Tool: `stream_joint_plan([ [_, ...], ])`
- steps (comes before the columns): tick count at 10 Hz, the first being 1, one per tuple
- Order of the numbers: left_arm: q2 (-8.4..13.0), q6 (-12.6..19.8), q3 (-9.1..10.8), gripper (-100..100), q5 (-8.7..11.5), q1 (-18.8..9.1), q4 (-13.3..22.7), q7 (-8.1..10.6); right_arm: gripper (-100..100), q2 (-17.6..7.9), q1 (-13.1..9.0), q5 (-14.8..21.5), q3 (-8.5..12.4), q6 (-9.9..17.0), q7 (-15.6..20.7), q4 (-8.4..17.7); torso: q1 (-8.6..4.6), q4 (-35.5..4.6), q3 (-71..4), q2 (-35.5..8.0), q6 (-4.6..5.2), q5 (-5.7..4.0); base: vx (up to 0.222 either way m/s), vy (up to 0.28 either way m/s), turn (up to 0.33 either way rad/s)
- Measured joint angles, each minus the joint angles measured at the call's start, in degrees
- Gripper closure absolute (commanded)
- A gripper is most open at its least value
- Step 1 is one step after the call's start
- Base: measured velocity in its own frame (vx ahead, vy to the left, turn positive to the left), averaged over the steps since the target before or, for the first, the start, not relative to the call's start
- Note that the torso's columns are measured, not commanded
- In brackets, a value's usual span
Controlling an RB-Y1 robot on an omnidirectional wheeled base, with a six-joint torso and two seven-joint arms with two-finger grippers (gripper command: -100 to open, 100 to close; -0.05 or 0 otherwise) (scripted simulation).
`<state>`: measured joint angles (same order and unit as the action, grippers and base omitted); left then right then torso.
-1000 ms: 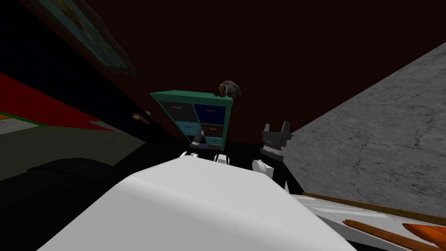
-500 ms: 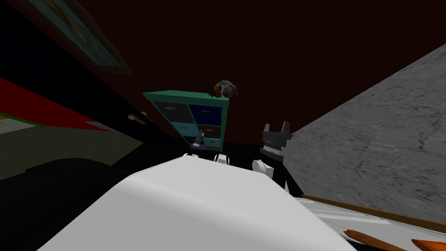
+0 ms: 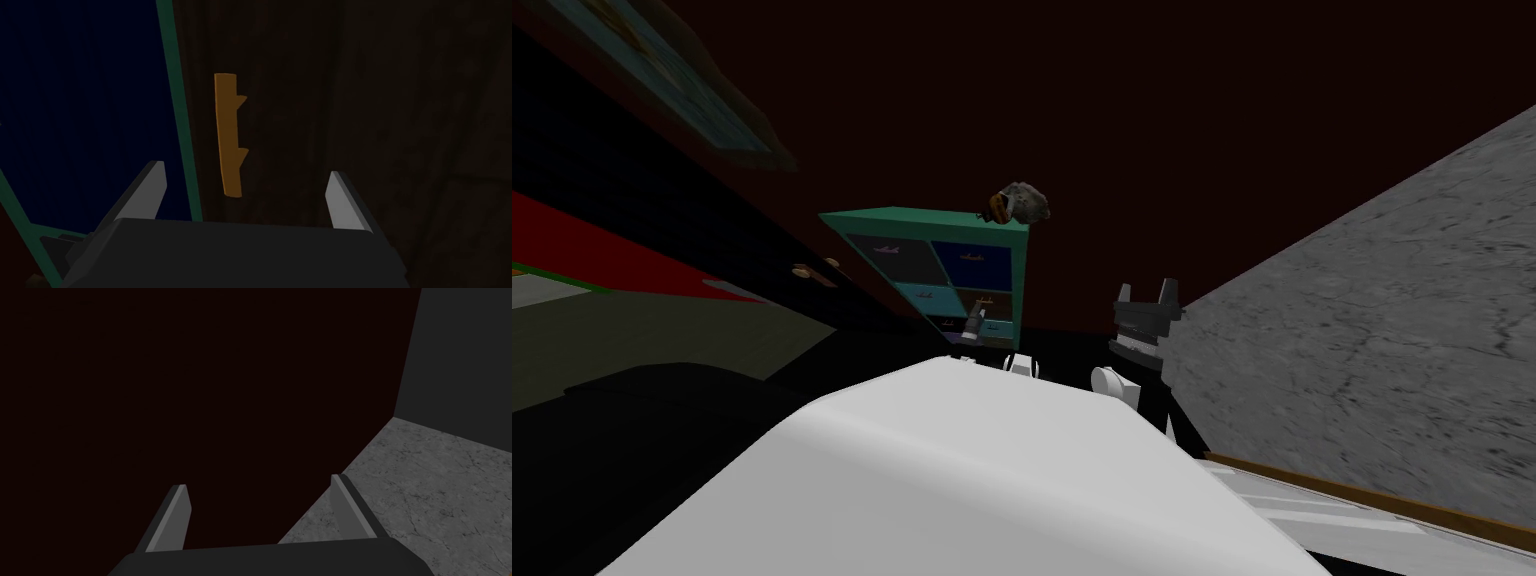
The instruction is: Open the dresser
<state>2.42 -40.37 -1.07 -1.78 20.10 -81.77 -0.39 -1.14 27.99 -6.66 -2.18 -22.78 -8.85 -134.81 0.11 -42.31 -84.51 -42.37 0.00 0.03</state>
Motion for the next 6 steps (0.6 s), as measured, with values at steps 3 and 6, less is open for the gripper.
stream_joint_plan([
  [3, -2.46, 0.09, 0.04, -100, 0.14, 0.13, 0.29, 0.23, 0, 0.0, 0.0, 0.0, 0.0, 0.0, 0.0, 0.0, -0.05, 0.01, -0.03, 0.04, 0.0, -0.02, 0.016, -0.007, -0.002],
  [6, -2.45, 2.16, 0.06, 100, 0.11, 0.16, -1.83, 0.26, 0, 0.0, 0.0, 0.0, 0.0, 0.0, 0.0, 0.0, -0.11, 0.04, -0.07, 0.1, 0.0, -0.03, 0.019, 0.0, 0.001],
])
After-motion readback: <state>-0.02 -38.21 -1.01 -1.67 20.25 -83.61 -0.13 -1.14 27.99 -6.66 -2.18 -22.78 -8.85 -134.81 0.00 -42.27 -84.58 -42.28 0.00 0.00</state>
